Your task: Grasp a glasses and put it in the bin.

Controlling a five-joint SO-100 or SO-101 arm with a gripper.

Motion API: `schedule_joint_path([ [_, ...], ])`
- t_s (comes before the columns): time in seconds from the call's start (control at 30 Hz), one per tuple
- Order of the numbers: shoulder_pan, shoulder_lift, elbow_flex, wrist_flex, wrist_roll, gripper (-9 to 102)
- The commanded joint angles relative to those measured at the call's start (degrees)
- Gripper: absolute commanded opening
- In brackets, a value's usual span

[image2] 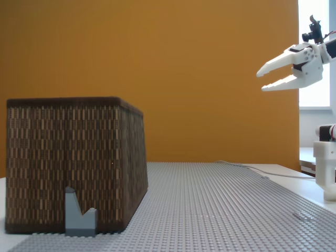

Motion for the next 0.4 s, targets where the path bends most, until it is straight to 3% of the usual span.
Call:
schedule_joint_path([
  [0.0, -0.6, 2.3, 3.3, 0.7, -0.5, 15],
  [0.37, -0.4, 2.8, 3.3, -1.2, -2.4, 14],
])
